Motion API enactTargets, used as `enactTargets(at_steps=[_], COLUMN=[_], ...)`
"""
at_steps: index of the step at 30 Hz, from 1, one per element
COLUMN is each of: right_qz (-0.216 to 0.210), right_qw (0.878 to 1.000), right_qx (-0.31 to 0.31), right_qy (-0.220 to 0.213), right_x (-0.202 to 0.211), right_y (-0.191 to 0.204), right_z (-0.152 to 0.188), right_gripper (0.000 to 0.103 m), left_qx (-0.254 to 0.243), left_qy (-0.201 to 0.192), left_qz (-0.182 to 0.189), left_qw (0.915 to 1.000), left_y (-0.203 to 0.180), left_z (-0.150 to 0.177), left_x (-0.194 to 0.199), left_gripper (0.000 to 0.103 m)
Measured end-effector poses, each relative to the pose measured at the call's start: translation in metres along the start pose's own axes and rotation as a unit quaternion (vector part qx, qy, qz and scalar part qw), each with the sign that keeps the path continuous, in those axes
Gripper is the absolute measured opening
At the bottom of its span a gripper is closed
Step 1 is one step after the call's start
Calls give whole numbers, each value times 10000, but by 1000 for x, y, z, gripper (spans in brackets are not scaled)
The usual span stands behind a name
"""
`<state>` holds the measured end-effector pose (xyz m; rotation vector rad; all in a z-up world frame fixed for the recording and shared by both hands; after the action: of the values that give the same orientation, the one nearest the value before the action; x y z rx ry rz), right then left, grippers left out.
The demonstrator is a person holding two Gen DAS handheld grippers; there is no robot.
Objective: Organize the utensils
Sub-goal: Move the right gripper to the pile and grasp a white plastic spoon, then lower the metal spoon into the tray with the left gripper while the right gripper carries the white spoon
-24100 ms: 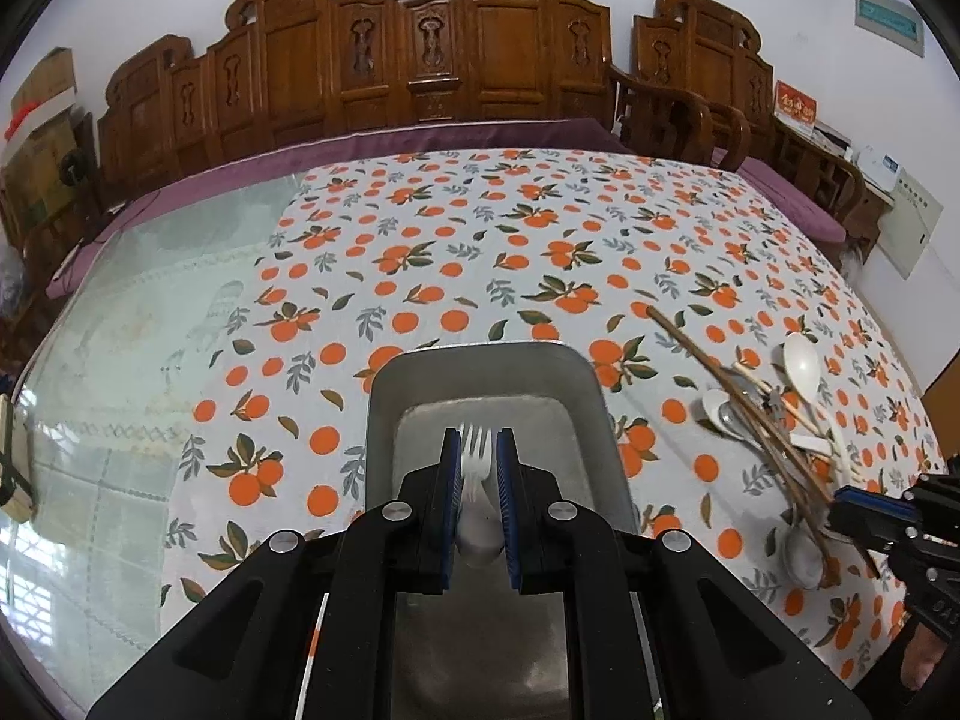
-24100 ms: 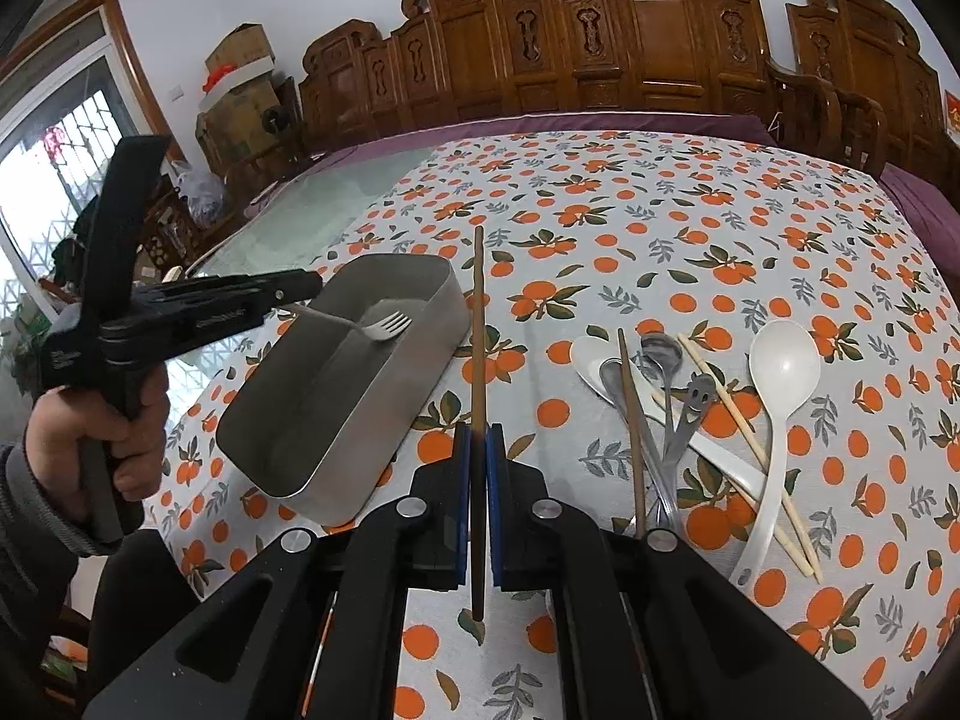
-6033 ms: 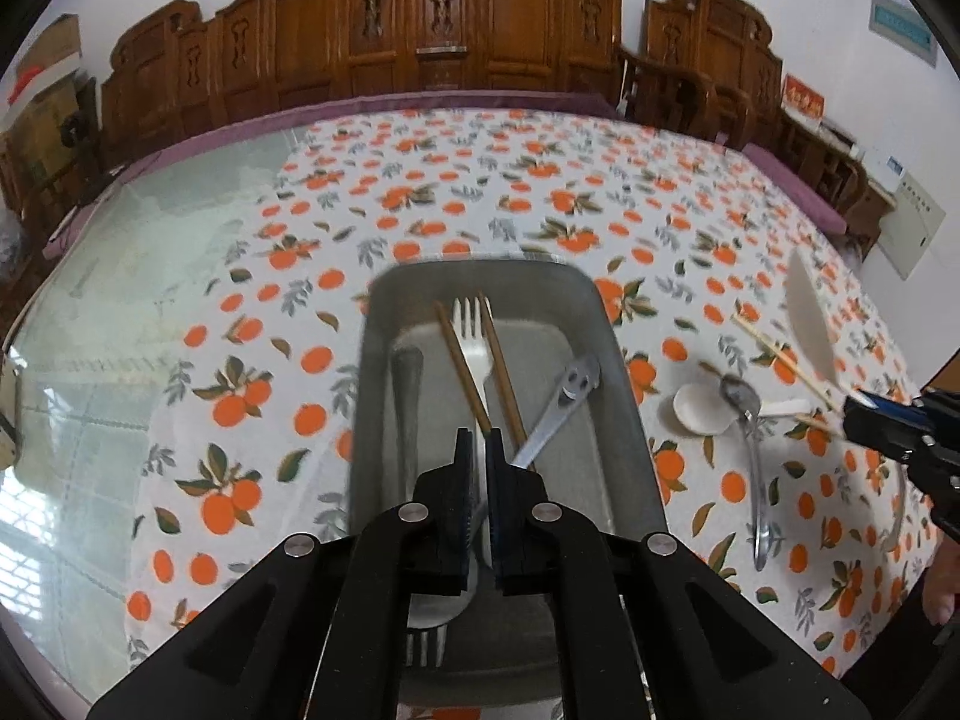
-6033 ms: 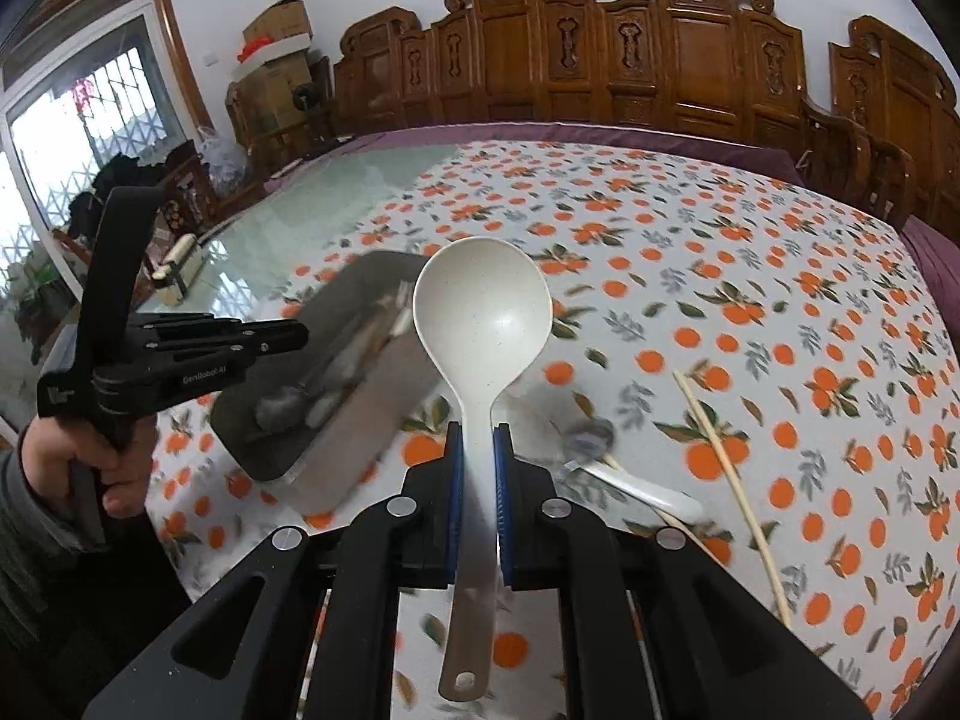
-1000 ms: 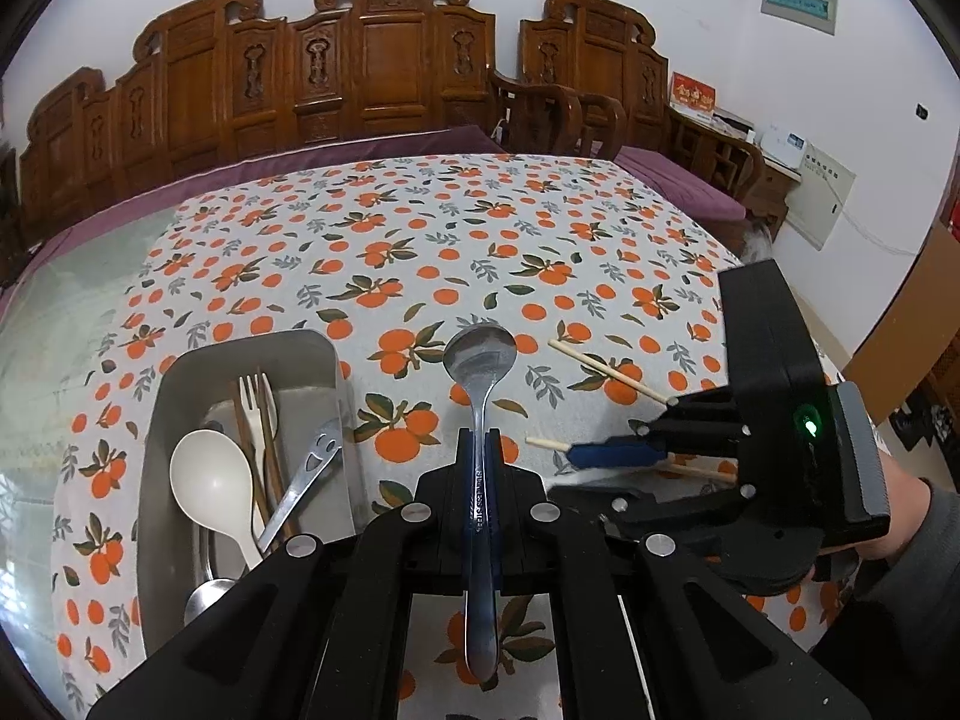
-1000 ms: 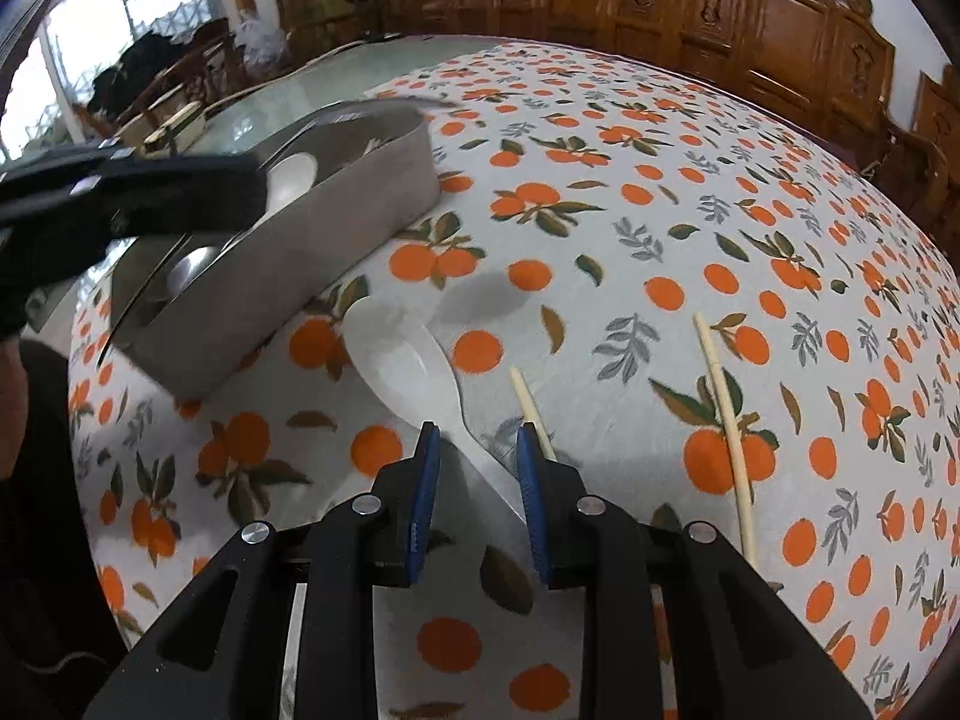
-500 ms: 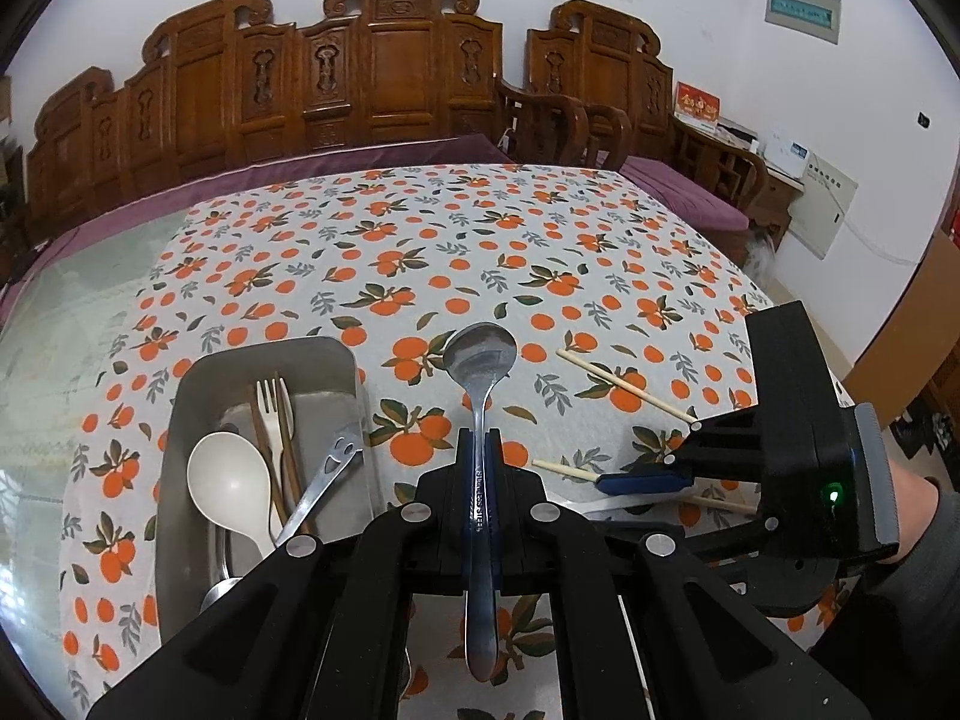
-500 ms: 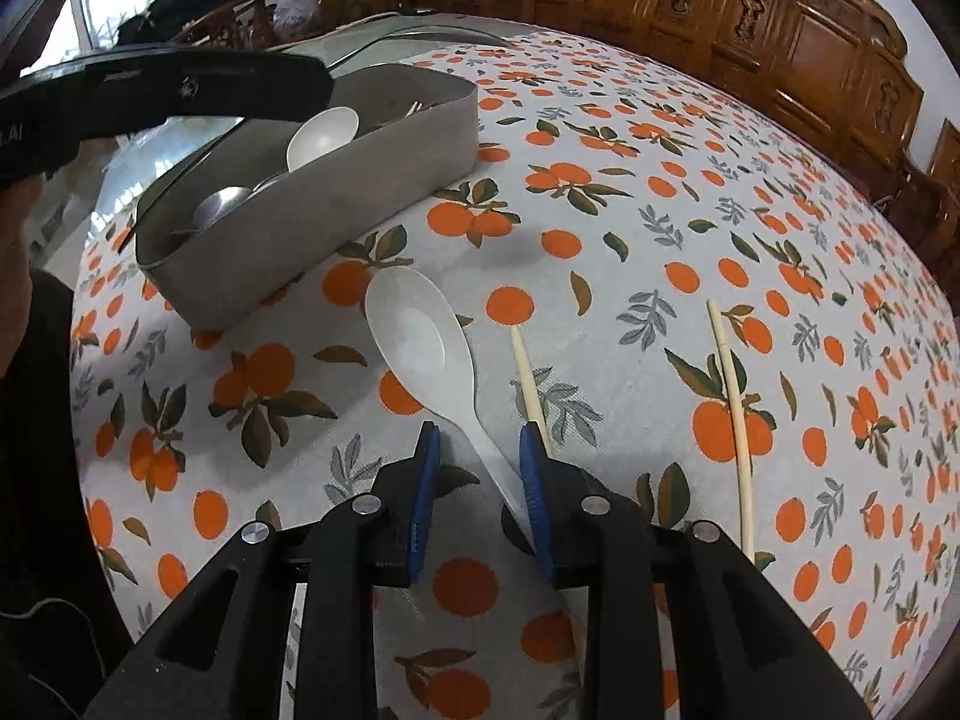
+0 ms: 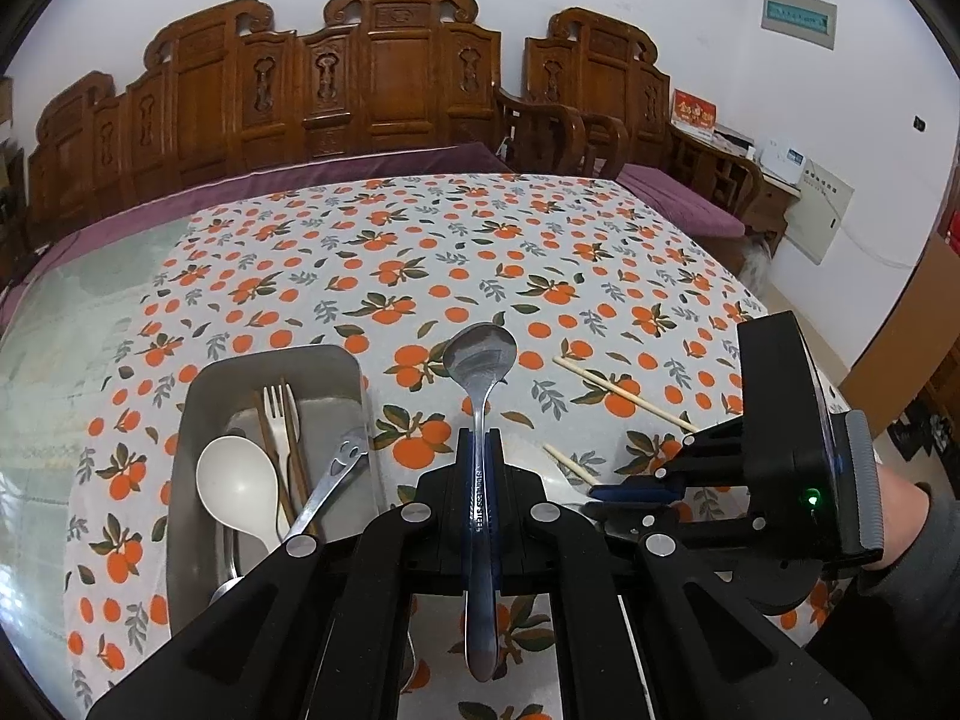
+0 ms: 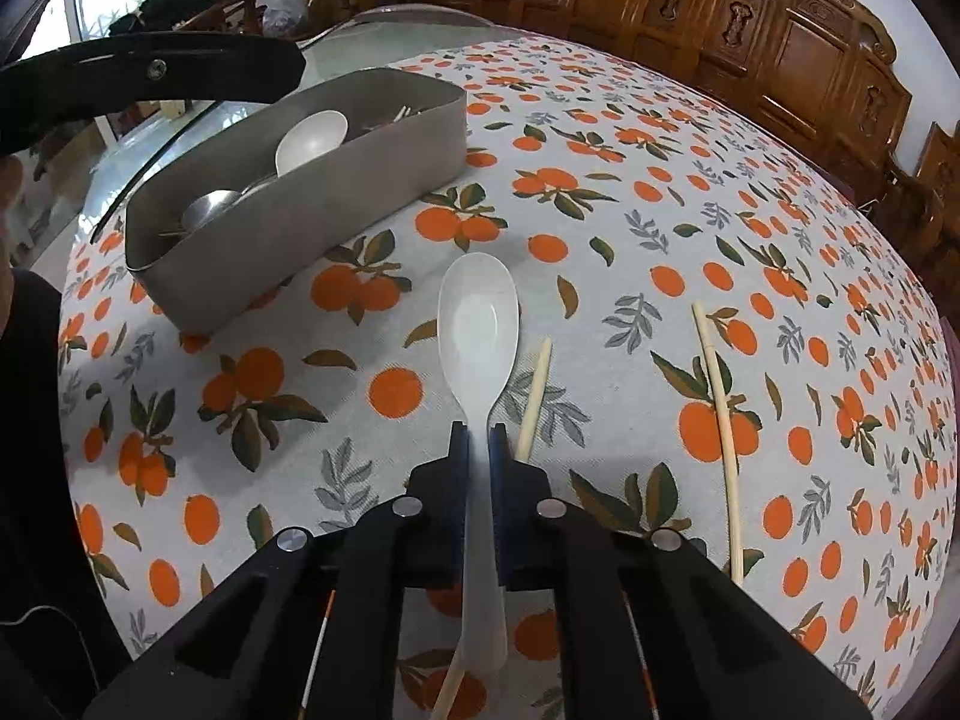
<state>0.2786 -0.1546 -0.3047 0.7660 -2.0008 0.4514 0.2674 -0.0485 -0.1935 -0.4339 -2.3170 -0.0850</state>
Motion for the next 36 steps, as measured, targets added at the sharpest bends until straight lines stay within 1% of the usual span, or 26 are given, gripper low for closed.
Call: enactTargets(at_steps=[3, 9, 13, 17, 21, 27, 36], right_qz=[-62, 107, 114, 119, 175, 202, 159], right_qw=[9999, 9983, 9958, 9957, 9954, 9938, 9923], right_qx=[-42, -301, -544, -583, -593, -622, -614], right_qy=[-149, -490, -722, -715, -730, -898, -1064], right_x=[7, 25, 38, 42, 45, 53, 61], right_y=[3, -2, -7, -4, 0, 6, 18], right_z=[-5, -16, -21, -20, -19, -27, -35], right_gripper=[8, 8, 8, 8, 8, 8, 8], left_qx=[-8, 15, 59, 110, 191, 392, 496], left_qy=[-32, -107, -102, -82, -11, 181, 498], left_qz=[-43, -143, -239, -335, -459, -626, -742], left_qw=[10000, 9998, 9996, 9993, 9988, 9971, 9948], left_y=[2, 9, 18, 30, 47, 75, 90], left_z=[-1, -2, -1, 1, 6, 15, 27], left_x=[2, 11, 14, 16, 15, 5, -18], left_gripper=[3, 3, 3, 3, 3, 3, 3])
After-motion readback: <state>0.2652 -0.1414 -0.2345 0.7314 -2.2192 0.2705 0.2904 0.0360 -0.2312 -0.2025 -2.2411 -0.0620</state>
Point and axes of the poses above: each gripper's, at about its wrist camera, not at the fingertips, and x roughly against the way its jaws point, y to its left, z to its underside, the point moved 5 cm from there along -x, roughly the way its jaws point, and after that the axes turned 2 degrees about -x, right-handed, at the moved point
